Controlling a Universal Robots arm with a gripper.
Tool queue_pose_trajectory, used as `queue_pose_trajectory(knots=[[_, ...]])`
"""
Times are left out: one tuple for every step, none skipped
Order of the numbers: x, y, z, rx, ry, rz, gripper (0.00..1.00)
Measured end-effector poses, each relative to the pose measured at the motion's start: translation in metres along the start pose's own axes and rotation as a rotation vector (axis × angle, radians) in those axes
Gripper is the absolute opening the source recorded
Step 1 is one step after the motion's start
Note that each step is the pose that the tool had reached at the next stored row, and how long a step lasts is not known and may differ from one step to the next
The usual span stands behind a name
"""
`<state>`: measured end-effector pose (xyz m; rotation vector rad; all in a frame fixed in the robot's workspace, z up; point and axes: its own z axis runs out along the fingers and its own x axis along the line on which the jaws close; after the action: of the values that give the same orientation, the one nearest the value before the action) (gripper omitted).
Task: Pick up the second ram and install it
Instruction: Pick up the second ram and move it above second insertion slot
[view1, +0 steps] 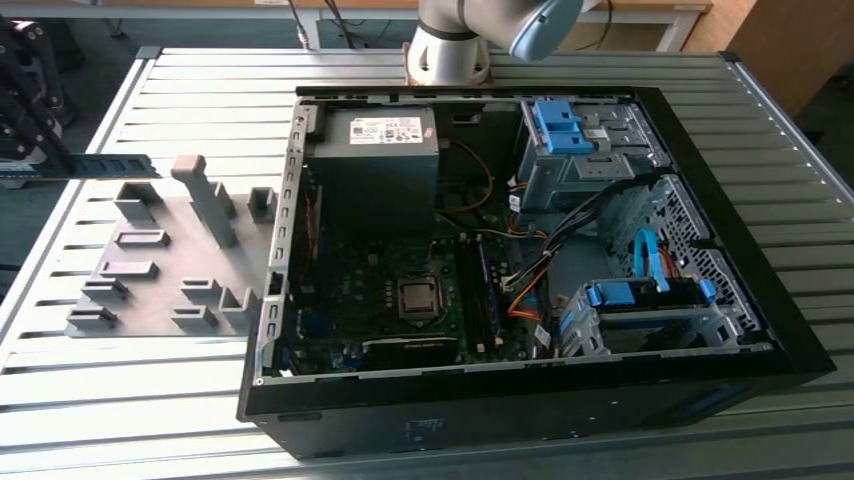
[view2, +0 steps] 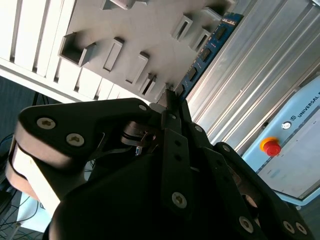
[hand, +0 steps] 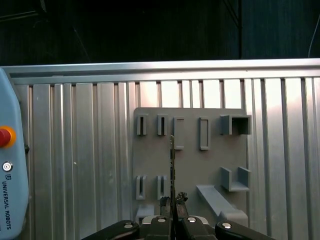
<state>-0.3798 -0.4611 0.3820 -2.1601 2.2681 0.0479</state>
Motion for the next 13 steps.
queue_pose_trajectory(knots=[[0.0000, -0.0002, 0.0000, 0.0000, 0.0000, 0.000, 0.14], [0.0000, -0.0004, -0.0001, -0.0001, 0.0001, 0.000, 0.14], [-0.0001, -0.0006, -0.0001, -0.0001, 0.0001, 0.000, 0.14], [-0.0001, -0.0008, -0.0001, -0.0001, 0.0001, 0.000, 0.14], [-0.0001, -0.0010, -0.0001, -0.0001, 0.0000, 0.000, 0.14], [-0.0001, -0.0011, -0.0001, -0.0001, 0.0000, 0.000, 0.14], [-0.0001, -0.0013, -0.0001, -0.0001, 0.0001, 0.000, 0.14], [-0.0001, -0.0015, -0.0001, -0.0001, 0.0001, 0.000, 0.14], [-0.0001, -0.0017, -0.0001, -0.0001, 0.0001, 0.000, 0.14], [-0.0001, -0.0018, -0.0001, -0.0001, 0.0000, 0.000, 0.14], [-0.0001, -0.0020, -0.0001, -0.0001, 0.0001, 0.000, 0.14], [-0.0001, -0.0022, -0.0001, -0.0001, 0.0001, 0.000, 0.14], [-0.0001, -0.0025, -0.0001, -0.0001, 0.0001, 0.000, 0.14]])
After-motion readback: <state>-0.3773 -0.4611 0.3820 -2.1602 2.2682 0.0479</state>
